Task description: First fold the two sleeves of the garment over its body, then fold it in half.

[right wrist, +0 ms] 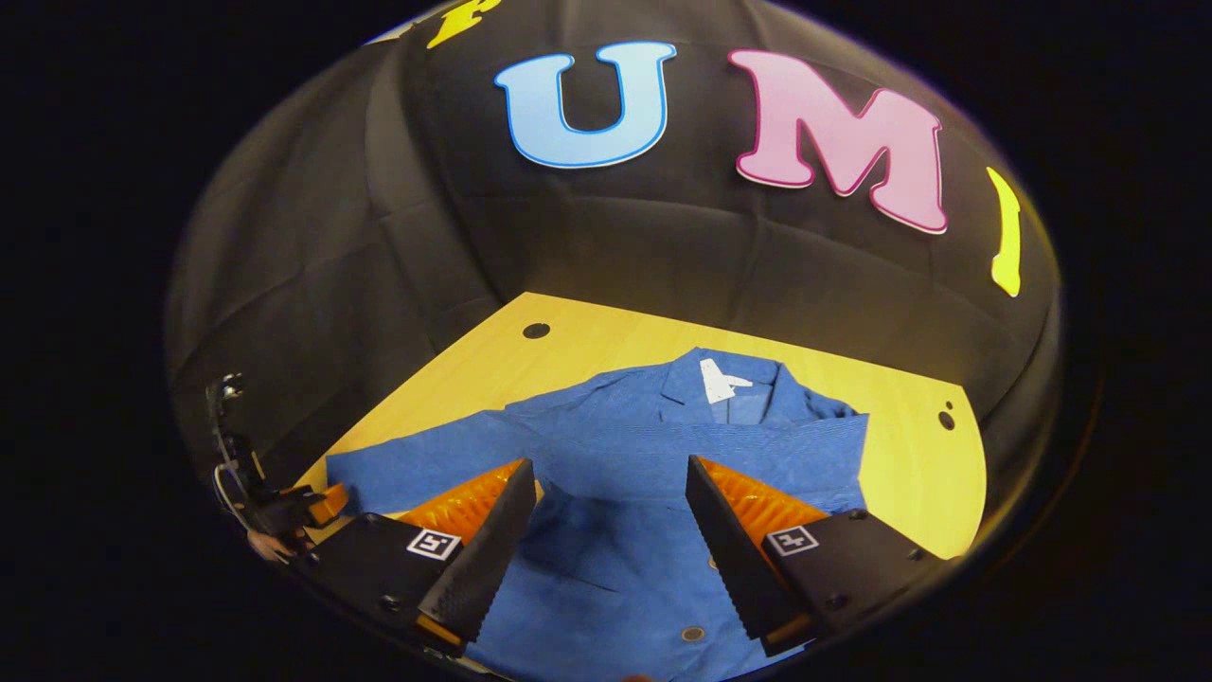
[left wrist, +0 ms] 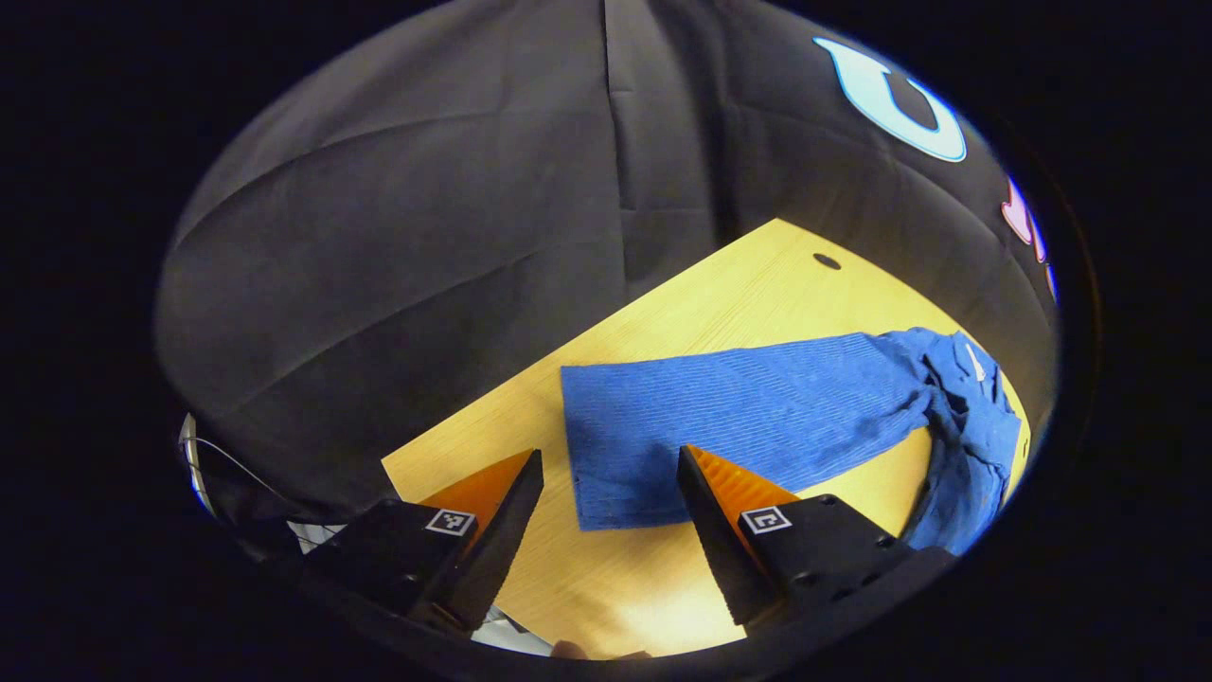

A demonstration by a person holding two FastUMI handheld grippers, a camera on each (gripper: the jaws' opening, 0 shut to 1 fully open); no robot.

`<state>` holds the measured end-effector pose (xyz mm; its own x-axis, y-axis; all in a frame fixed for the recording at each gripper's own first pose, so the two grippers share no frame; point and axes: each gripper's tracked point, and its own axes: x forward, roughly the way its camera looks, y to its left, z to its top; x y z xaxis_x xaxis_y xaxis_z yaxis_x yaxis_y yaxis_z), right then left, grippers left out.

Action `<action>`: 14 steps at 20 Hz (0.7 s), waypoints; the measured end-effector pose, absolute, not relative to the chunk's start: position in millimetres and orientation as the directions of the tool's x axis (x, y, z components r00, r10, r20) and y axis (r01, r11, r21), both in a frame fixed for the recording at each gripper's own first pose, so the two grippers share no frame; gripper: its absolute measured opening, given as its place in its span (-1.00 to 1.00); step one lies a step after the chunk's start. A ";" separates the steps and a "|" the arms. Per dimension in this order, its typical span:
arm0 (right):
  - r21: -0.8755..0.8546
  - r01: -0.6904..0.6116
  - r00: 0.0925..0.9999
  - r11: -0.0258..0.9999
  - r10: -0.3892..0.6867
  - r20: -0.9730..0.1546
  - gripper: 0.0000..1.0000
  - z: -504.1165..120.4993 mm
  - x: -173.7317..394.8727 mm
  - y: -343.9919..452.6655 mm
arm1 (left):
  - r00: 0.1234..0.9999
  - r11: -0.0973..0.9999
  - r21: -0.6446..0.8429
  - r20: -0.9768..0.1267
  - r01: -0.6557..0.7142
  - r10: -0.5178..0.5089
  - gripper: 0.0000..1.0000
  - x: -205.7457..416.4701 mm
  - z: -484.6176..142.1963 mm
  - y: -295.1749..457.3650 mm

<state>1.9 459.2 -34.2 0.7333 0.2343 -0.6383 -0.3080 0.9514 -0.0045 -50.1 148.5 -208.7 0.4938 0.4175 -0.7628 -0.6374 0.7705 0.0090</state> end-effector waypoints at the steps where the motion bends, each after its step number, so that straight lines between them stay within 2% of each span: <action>1: -0.005 -0.302 0.742 0.953 0.232 -0.629 1.00 -27.4 -5.9 453.3 | 0.481 0.761 -0.006 -0.779 -0.648 0.403 0.69 -47.8 -213.1 145.4; 3: -0.005 -0.286 0.756 0.958 0.222 -0.616 1.00 -14.6 -19.3 438.4 | 0.477 0.759 -0.002 -0.779 -0.651 0.407 0.69 -46.5 -214.0 148.2; 4: -0.014 -0.275 0.760 0.961 0.208 -0.615 0.92 -11.2 -25.2 429.5 | 0.474 0.766 -0.001 -0.785 -0.643 0.398 0.68 -44.6 -216.1 144.2; 5: -0.016 -0.265 0.761 0.964 0.199 -0.617 1.00 -9.5 -30.2 422.4 | 0.463 0.777 0.028 -0.789 -0.629 0.403 0.65 -47.7 -212.8 146.0; 7: -0.014 -0.254 0.753 0.967 0.189 -0.631 1.00 -10.8 -42.3 411.3 | 0.472 0.796 0.042 -0.786 -0.603 0.399 0.65 -43.0 -208.5 146.0; 8: -0.016 -0.263 0.742 0.965 0.192 -0.642 1.00 -13.7 -49.5 407.1 | 0.462 0.789 0.042 -0.791 -0.614 0.402 0.48 -40.6 -208.3 144.6; 9: -0.031 -0.268 0.734 0.963 0.183 -0.654 0.92 -15.2 -56.6 400.1 | 0.450 0.779 0.037 -0.799 -0.625 0.399 0.31 -39.5 -209.6 141.5; 10: -0.044 -0.269 0.730 0.962 0.174 -0.661 1.00 -16.4 -61.5 393.0 | 0.447 0.772 0.023 -0.804 -0.635 0.392 0.17 -39.5 -201.8 136.1; 14: 0.019 -0.207 0.729 0.978 0.167 -0.664 1.00 -14.2 -74.2 381.8 | 0.483 0.789 0.000 -0.791 -0.615 0.376 -0.81 -13.6 -216.2 132.9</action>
<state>-74.2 381.8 -14.2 0.7288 0.1666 -0.6642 -0.2065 0.9783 0.0187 -13.6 132.9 -216.2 0.4828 0.3760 -0.7909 -0.6145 0.7889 -0.0001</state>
